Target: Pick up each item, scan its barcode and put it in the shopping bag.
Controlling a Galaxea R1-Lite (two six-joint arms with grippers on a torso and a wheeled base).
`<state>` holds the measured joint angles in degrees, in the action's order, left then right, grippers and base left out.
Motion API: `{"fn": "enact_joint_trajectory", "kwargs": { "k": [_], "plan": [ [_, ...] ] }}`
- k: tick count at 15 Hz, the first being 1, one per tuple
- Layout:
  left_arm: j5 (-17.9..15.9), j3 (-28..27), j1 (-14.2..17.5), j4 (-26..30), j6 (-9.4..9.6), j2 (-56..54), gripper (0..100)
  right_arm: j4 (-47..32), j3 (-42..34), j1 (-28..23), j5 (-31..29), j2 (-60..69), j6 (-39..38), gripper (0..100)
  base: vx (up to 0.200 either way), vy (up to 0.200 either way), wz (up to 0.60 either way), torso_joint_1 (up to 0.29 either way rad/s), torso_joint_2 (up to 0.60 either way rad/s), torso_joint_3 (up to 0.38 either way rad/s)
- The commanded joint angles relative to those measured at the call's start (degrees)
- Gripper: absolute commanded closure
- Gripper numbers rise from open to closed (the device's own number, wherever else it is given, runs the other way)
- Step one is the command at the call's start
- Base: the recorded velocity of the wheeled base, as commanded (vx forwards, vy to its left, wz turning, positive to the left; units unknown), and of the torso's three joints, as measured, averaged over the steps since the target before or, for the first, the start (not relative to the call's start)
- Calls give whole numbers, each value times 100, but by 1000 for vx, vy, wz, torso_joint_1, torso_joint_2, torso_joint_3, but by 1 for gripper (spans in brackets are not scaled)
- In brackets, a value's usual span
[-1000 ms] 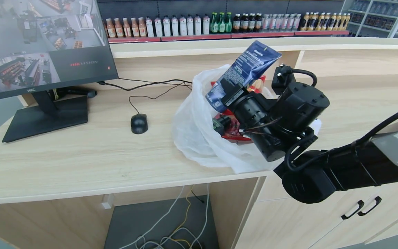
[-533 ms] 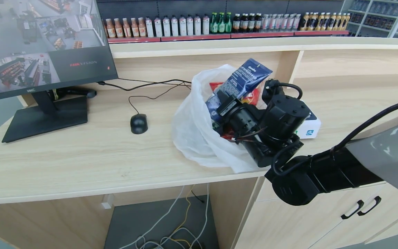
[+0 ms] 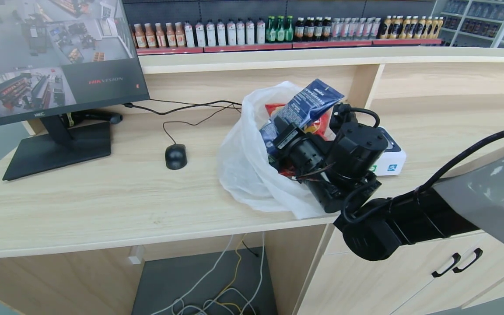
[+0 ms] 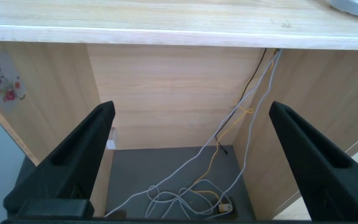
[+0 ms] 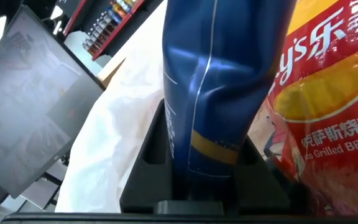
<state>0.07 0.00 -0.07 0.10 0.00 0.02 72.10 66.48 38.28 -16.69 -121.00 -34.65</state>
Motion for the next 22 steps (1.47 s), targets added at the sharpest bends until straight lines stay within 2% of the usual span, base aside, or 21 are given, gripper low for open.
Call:
{"fn": "enact_joint_trajectory", "kwargs": {
  "k": [1, 3, 4, 17, 22],
  "plan": [
    [1, 0, 7, -1, 0, -2, 0, -11, -3, 13, -1, -11, 10, 100, 0, 0, 0, 0, 0, 0],
    [1, 0, -1, -1, 0, -2, 0, -169, 23, 22, 8, -11, 2, 100, 0, 0, 0, 0, 0, 0],
    [1, 0, 7, -1, 0, -2, 0, -205, 67, 22, 25, -2, 2, 0, 0, 0, 0, 0, 0, 0],
    [1, 0, -1, -1, 0, -2, 0, -187, 217, 39, 25, -55, -7, 0, 0, 0, 0, 0, 0, 0],
    [1, 0, -1, -1, 0, -2, 0, -178, 208, 321, -10, 121, -7, 0, 0, 0, 0, 0, 0, 0]
  ]
}}
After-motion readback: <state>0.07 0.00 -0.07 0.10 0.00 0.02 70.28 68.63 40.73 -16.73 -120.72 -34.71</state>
